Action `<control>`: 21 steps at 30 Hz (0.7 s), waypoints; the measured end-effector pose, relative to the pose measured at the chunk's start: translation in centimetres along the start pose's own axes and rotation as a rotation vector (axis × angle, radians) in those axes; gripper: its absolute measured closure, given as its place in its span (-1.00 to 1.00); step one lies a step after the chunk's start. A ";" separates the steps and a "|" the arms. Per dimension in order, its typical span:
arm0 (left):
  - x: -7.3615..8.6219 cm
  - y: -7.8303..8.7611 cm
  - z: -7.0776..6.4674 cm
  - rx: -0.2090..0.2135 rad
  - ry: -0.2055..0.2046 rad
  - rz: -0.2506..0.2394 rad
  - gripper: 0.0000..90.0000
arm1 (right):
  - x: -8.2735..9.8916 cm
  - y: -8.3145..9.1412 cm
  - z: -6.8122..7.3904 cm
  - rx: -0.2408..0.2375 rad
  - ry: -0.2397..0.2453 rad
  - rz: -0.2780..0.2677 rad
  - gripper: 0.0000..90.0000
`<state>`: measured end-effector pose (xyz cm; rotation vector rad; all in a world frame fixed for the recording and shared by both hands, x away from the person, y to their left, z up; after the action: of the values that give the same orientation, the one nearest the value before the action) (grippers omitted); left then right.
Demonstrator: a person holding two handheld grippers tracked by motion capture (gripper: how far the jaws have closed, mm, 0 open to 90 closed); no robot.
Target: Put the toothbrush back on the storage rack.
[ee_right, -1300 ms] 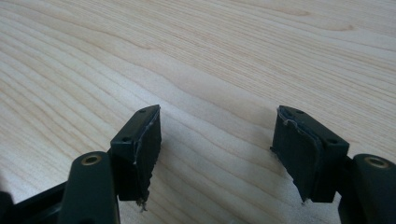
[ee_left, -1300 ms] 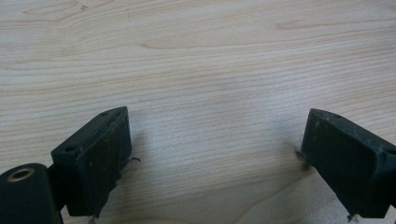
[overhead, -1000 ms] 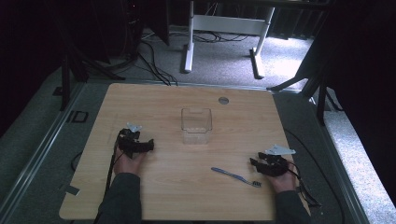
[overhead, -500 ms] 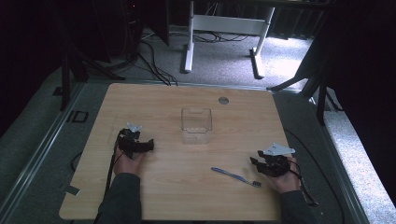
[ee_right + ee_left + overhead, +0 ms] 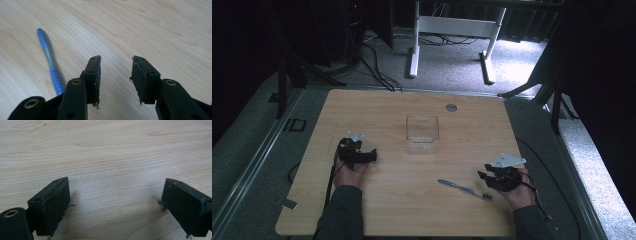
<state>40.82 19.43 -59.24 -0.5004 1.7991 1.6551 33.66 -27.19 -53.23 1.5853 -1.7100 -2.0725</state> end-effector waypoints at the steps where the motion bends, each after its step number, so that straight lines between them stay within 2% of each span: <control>1: 0.0 0.0 0.0 0.000 -0.001 0.001 -0.81 | -0.1 0.1 0.1 -0.002 0.006 0.004 0.32; 5: 0.0 0.0 0.0 0.000 -0.001 0.001 -0.81 | -0.3 0.3 0.6 -0.021 0.016 0.012 0.43; 12: 0.0 0.0 0.0 0.000 -0.001 0.001 -0.81 | -0.5 0.6 1.1 -0.046 0.024 0.016 0.50; 21: 0.0 0.0 0.0 0.000 -0.002 0.002 -0.81 | -0.5 0.6 2.3 -0.071 0.070 0.051 0.56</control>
<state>40.80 19.45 -59.23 -0.4968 1.7987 1.6562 32.01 -25.41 -52.74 1.5579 -1.6187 -2.0050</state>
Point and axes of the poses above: each handheld gripper's, and its own axes: y roughly backward along the jaws, x roughly out of its underside, z roughly to its left, the point moved 4 cm from there along -y, roughly forward along the jaws, and after that the axes turned 2 degrees about z, right-handed, at the moved point
